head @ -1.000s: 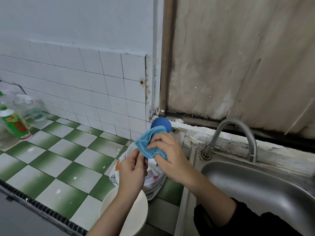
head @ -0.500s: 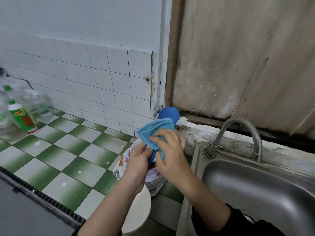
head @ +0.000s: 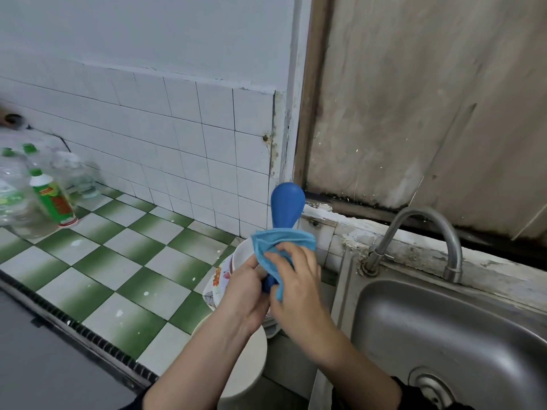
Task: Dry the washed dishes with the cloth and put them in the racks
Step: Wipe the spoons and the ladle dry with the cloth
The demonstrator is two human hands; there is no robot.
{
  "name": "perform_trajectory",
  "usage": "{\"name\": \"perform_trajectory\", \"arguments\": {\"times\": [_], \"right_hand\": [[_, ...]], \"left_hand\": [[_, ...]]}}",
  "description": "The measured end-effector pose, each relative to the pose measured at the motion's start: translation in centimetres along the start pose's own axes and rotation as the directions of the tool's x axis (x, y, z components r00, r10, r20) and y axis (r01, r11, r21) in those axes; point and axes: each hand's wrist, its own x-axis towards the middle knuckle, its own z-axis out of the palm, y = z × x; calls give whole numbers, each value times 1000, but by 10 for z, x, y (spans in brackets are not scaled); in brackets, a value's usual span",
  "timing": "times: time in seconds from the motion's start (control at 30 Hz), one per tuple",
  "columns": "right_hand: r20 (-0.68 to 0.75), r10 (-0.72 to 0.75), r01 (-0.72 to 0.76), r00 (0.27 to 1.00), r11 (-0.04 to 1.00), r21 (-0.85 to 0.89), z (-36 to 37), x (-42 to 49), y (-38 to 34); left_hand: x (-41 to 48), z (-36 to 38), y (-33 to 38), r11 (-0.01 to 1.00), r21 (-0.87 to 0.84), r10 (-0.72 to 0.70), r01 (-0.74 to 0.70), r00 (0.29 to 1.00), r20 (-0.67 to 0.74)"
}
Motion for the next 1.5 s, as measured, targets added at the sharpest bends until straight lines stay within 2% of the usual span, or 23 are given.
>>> {"name": "perform_trajectory", "arguments": {"times": [0.07, 0.13, 0.2, 0.27, 0.37, 0.43, 0.47, 0.5, 0.53, 0.57, 0.6, 0.63, 0.73, 0.8, 0.87, 0.97, 1.1, 1.2, 1.3, 1.37, 1.4, 1.5], "right_hand": [[-57, 78, -77, 995, 997, 16, -6, 15, 0], [-33, 107, -105, 994, 994, 39, -11, 24, -2], [79, 51, -59, 996, 993, 103, -16, 20, -9], [222, 46, -94, 974, 973, 212, -23, 11, -17], [340, 137, -261, 931, 899, 352, -33, 5, -21], [302, 345, -447, 889, 797, 406, -40, 10, -21], [293, 478, -561, 828, 694, 451, -42, 15, -17], [321, 594, -658, 737, 524, 541, -44, 20, -10], [393, 668, -707, 632, 288, 647, -45, 25, -3], [493, 691, -698, 528, 22, 716, -48, 30, 3], [575, 683, -651, 450, -189, 735, -51, 34, 8], [618, 676, -595, 401, -321, 737, -55, 38, 12], [634, 701, -395, 327, -508, 766, -62, 43, 15], [654, 669, -252, 354, -605, 755, -64, 46, 12], [694, 612, -241, 378, -659, 712, -61, 45, 8], [766, 522, -373, 375, -672, 640, -55, 43, -2], [789, 406, -317, 461, -755, 574, -52, 42, -11], [782, 386, -287, 489, -775, 563, -52, 41, -7], [705, 511, -151, 492, -747, 647, -56, 47, 9], [632, 550, -100, 546, -706, 701, -60, 54, 20], [623, 541, -116, 566, -695, 709, -60, 56, 22], [702, 446, -271, 556, -701, 660, -50, 55, 11]], "left_hand": [[-3, 4, 3, 998, 3, 55, -55, 998, 35], [-2, 8, 8, 995, 0, 102, -102, 994, 41], [-1, 8, 16, 988, -19, 155, -155, 988, 20], [1, 5, 24, 978, -58, 201, -200, 980, -1], [-2, -1, 34, 960, -30, 281, -280, 960, 22], [-4, -4, 35, 945, 28, 325, -326, 945, 39], [-5, -5, 34, 938, 50, 342, -344, 939, 36], [-6, -7, 34, 933, 70, 351, -353, 936, 31], [-7, -9, 34, 929, 94, 356, -357, 934, 30], [-8, -10, 34, 926, 119, 356, -357, 934, 34], [-9, -13, 34, 924, 144, 351, -353, 935, 41], [-10, -14, 34, 924, 164, 342, -345, 939, 45], [-16, -16, 34, 929, 201, 305, -311, 950, 63], [-17, -16, 32, 926, 236, 284, -296, 955, 85], [-16, -15, 31, 898, 342, 260, -278, 960, 100], [-16, -11, 28, 793, 528, 256, -303, 953, 162], [-14, -13, 23, 679, 631, 363, -375, 919, 156], [-13, -18, 27, 738, 593, 324, -323, 940, 110], [-12, -26, 36, 787, 568, 240, -241, 968, 78], [-13, -30, 39, 794, 568, 212, -214, 975, 72], [-14, -30, 39, 796, 569, 202, -206, 977, 72], [-13, -27, 37, 793, 572, 190, -207, 978, 90]]}}
